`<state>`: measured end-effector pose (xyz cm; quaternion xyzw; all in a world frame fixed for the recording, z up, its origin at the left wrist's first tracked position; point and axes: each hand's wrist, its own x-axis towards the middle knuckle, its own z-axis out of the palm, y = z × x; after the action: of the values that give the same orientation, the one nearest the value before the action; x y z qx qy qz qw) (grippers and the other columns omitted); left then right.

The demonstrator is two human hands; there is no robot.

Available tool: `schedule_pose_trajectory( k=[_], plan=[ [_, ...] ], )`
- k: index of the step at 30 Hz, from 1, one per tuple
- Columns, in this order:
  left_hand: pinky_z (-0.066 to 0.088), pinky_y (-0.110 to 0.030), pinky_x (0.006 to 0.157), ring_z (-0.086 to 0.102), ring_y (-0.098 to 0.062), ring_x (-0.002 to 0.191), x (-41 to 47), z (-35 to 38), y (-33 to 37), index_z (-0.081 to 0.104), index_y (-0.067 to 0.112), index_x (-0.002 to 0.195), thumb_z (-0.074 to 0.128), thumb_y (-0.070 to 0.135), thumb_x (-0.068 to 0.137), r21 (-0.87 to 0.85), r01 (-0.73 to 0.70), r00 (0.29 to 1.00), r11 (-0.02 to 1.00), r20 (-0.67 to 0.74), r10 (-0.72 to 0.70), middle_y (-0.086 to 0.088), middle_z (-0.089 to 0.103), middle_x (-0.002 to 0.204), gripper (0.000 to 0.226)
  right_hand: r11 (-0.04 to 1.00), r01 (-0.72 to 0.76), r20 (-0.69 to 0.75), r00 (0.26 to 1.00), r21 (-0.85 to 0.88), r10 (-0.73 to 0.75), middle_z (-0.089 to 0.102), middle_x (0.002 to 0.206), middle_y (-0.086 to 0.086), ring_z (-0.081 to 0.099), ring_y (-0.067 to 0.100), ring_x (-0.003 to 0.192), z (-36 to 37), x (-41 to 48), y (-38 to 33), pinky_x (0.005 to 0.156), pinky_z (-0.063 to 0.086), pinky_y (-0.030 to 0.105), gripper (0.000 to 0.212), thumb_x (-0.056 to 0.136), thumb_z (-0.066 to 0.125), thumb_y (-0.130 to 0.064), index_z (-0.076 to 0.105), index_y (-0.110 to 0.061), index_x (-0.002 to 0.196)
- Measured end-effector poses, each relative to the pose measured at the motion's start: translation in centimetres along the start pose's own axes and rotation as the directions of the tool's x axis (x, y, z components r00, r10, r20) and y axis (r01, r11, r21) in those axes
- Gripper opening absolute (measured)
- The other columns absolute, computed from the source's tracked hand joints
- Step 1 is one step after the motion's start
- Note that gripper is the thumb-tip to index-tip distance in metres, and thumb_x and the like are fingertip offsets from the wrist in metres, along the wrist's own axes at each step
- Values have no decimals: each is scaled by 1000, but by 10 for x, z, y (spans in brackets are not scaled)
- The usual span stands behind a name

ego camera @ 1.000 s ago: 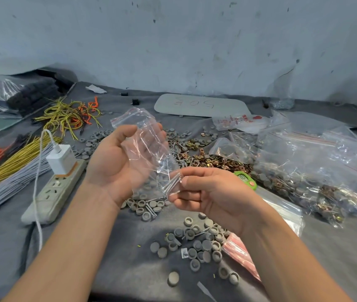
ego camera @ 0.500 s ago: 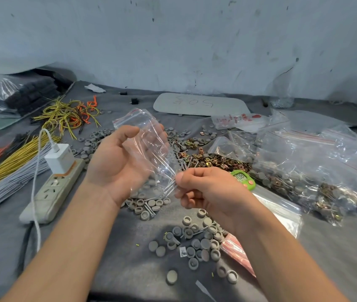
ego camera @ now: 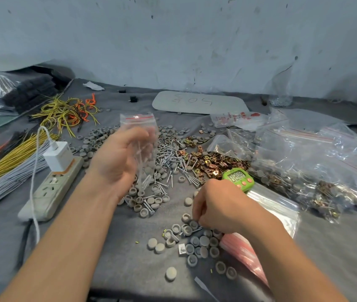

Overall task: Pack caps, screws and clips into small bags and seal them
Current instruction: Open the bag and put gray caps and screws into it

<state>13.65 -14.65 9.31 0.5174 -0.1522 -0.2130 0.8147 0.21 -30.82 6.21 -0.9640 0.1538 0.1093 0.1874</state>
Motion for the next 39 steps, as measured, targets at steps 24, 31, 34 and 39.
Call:
schedule_pose_trajectory(
  k=[24,31,34,39],
  plan=[
    [59,-30,77,72,-10,93,-6,23,-39,49,43,140,87,16,62,743,-154,988,651,108,110,5,71,111,91,774,205,-503,848,599,165,66,63,-2,56,17,57,-14,3,6,58,46,37,20,97,63,-12,65,-20,78],
    [58,-40,90,69,-4,98,-10,38,-50,57,46,130,80,33,51,822,-202,979,532,189,80,17,72,104,83,528,387,-554,808,756,201,59,53,-4,45,10,46,-12,8,-7,47,36,24,21,94,64,-9,65,-20,77],
    [59,-42,87,72,-6,92,-10,38,-51,62,42,121,79,31,51,814,-215,975,540,209,73,17,75,99,74,394,399,-523,803,828,286,56,53,-10,43,7,48,-13,12,-12,47,36,19,20,96,67,-9,68,-19,79],
    [53,-28,76,69,0,86,-11,38,-54,59,45,121,82,29,52,801,-213,975,560,215,63,22,73,103,74,53,413,-406,852,909,330,45,52,-8,34,6,45,-19,12,-10,43,30,15,16,98,62,-3,65,-12,85]
  ],
)
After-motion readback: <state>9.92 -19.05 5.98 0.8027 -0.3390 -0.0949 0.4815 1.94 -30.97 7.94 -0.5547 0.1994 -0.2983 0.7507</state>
